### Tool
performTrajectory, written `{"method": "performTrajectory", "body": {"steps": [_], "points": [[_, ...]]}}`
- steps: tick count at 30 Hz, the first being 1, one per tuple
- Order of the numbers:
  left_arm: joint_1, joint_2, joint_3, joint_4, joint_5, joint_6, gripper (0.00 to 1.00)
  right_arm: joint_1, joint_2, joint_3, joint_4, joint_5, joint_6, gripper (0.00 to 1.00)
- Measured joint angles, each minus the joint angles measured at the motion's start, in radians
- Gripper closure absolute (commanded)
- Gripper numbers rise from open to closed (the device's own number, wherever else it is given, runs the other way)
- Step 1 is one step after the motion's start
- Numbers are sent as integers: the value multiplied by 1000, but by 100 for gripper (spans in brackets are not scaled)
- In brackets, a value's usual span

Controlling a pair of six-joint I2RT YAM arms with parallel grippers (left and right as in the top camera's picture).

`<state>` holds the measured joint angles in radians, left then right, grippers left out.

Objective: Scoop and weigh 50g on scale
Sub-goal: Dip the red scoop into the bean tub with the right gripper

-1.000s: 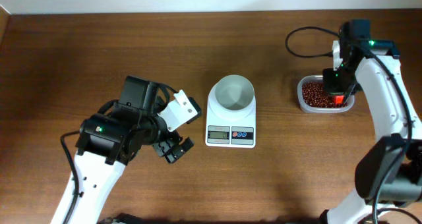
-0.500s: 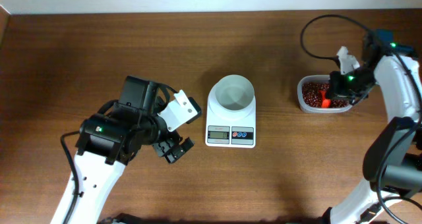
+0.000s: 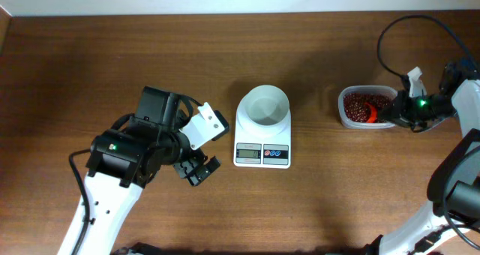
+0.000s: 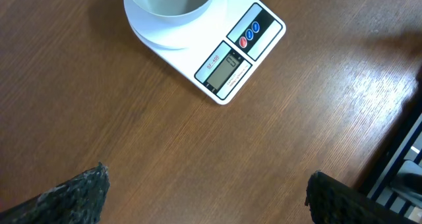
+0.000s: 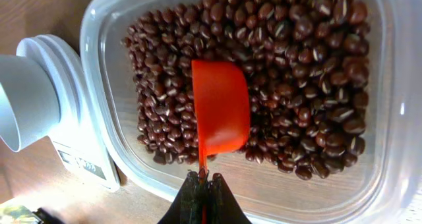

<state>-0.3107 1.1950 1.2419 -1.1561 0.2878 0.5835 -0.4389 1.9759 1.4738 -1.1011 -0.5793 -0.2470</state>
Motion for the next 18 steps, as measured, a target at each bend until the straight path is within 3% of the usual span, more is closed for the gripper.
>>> {"method": "performTrajectory", "body": {"steps": [12,18], "points": [[0,0,0,0,0,0,1,-193,10,-19,-43,-228,-40,96],[0,0,0,0,0,0,1,-222,10,-19,-65,-289,-72,96]]}}
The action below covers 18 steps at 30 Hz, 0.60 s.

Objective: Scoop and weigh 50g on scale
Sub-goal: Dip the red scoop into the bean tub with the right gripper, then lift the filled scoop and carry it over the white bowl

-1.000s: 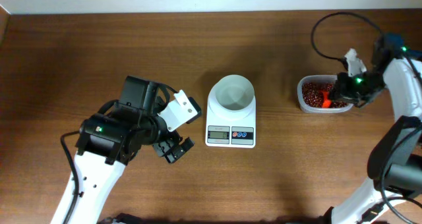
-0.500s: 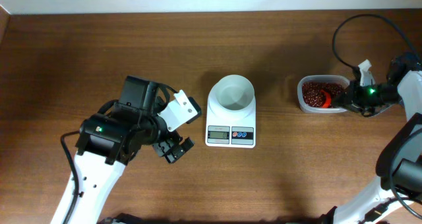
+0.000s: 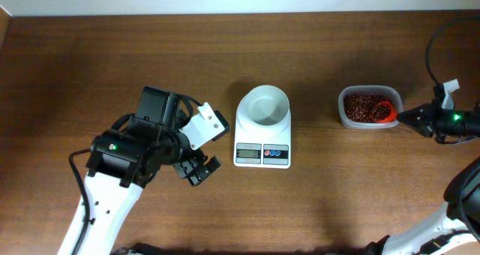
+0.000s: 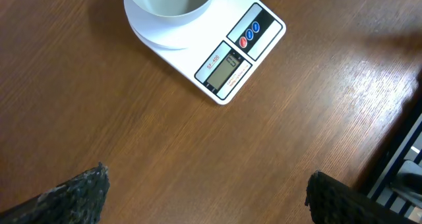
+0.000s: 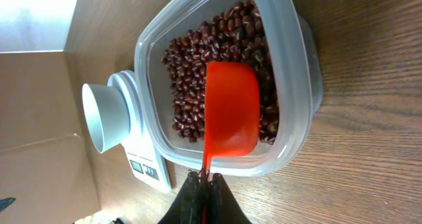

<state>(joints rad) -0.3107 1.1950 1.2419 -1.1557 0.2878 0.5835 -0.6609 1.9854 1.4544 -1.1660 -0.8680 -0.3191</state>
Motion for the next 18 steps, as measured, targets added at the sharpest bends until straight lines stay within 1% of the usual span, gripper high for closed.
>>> {"method": "performTrajectory", "body": {"steps": [5,9,11,12,14,16,18], "points": [[0,0,0,0,0,0,1,-2,1,0,-19,-66,-7,96],[0,0,0,0,0,0,1,-2,2,0,-24,-72,-24,96],[0,0,0,0,0,0,1,-11,2,0,-63,-126,-69,96],[0,0,0,0,0,0,1,-16,2,-1,-60,-133,-77,96],[0,0,0,0,0,0,1,-25,2,-1,-36,-89,-47,96],[0,0,0,0,0,0,1,-31,2,-1,-66,-126,-91,96],[0,0,0,0,0,0,1,-31,2,-2,-34,-126,-80,96]]}}
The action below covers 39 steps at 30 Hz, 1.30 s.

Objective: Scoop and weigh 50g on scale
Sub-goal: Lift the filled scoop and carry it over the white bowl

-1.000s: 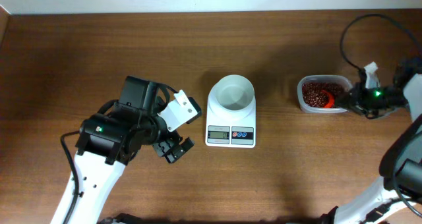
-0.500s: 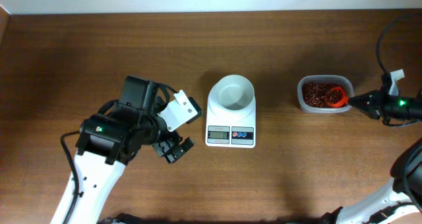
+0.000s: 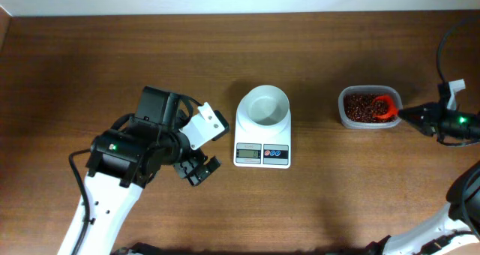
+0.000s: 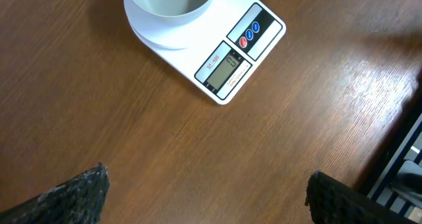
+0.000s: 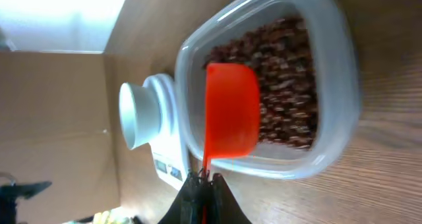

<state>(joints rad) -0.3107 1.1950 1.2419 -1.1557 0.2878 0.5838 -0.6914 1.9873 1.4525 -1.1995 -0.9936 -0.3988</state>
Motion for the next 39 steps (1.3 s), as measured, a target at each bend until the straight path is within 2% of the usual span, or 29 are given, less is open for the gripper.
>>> {"method": "performTrajectory", "body": {"steps": [4,10,20,25,32,39], "points": [[0,0,0,0,0,0,1,-1,0,0,4,-1,33,96],[0,0,0,0,0,0,1,-27,1,0,-37,-103,37,96],[0,0,0,0,0,0,1,-18,2,-1,-122,-207,-1,96],[0,0,0,0,0,0,1,97,2,-1,-128,-242,-1,96],[0,0,0,0,0,0,1,361,2,-1,-128,-325,-1,96],[0,0,0,0,0,0,1,562,2,-1,-55,-336,-1,96]]}}
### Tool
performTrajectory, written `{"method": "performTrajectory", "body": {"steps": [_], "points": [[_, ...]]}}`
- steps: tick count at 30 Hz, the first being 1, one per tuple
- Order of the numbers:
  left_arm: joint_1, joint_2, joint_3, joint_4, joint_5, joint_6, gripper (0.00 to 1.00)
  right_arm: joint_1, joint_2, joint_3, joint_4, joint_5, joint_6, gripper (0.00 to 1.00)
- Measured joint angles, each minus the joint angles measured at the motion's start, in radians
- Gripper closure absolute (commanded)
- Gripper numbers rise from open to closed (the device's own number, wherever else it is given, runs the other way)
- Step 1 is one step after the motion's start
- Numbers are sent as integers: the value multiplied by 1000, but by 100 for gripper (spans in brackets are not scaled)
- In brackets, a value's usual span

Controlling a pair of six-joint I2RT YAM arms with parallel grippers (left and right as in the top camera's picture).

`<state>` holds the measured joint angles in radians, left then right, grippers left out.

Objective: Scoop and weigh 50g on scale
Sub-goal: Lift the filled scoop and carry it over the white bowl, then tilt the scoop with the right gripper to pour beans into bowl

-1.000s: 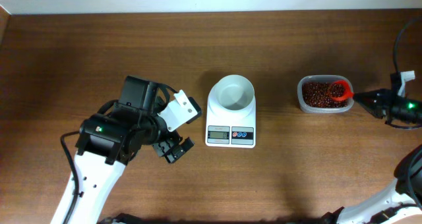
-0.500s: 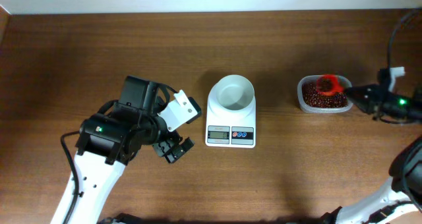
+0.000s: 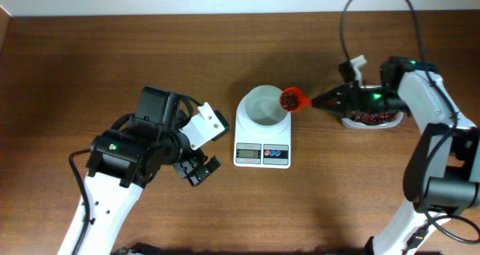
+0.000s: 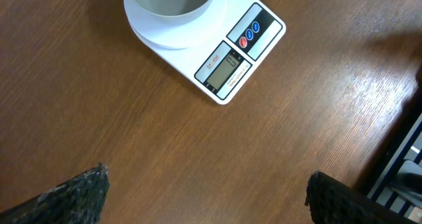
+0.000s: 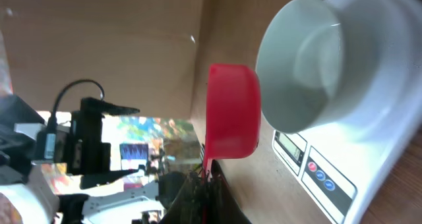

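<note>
A white scale [image 3: 262, 142] stands mid-table with a white bowl [image 3: 264, 106] on it; the bowl looks empty. My right gripper [image 3: 328, 101] is shut on the handle of a red scoop [image 3: 291, 99] filled with dark red beans, held at the bowl's right rim. From the right wrist the scoop [image 5: 232, 111] hangs beside the bowl [image 5: 310, 62]. The clear bean tub [image 3: 371, 118] sits right of the scale, partly under my right arm. My left gripper [image 3: 196, 167] hangs open left of the scale, holding nothing; its fingertips [image 4: 79, 191] frame bare wood below the scale [image 4: 217, 53].
The scale's display [image 4: 227, 66] and its buttons [image 4: 249, 34] face the front edge. A black cable [image 3: 375, 0] loops above the right arm. The table's right edge [image 4: 402, 151] shows in the left wrist view.
My right gripper has carried the red scoop from the bean tub leftward to the right rim of the bowl on the scale; the scoop now holds beans. The left arm has not moved.
The scoop lay face-down on the beans in the tub, my right gripper shut on its handle. At the two later moments it stood at the tub's right side with the arm drawn back. Now it sits loaded at the bowl's rim.
</note>
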<state>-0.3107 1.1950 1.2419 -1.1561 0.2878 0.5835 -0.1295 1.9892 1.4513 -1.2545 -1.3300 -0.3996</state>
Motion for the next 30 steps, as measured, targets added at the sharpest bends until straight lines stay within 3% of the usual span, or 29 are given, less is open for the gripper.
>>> {"method": "performTrajectory", "body": {"steps": [7,20,30], "points": [[0,0,0,0,0,0,1,108,0,-3,167,0,3,96],[0,0,0,0,0,0,1,112,0,-3,372,185,-6,96],[0,0,0,0,0,0,1,112,0,-3,376,157,-128,96]]}}
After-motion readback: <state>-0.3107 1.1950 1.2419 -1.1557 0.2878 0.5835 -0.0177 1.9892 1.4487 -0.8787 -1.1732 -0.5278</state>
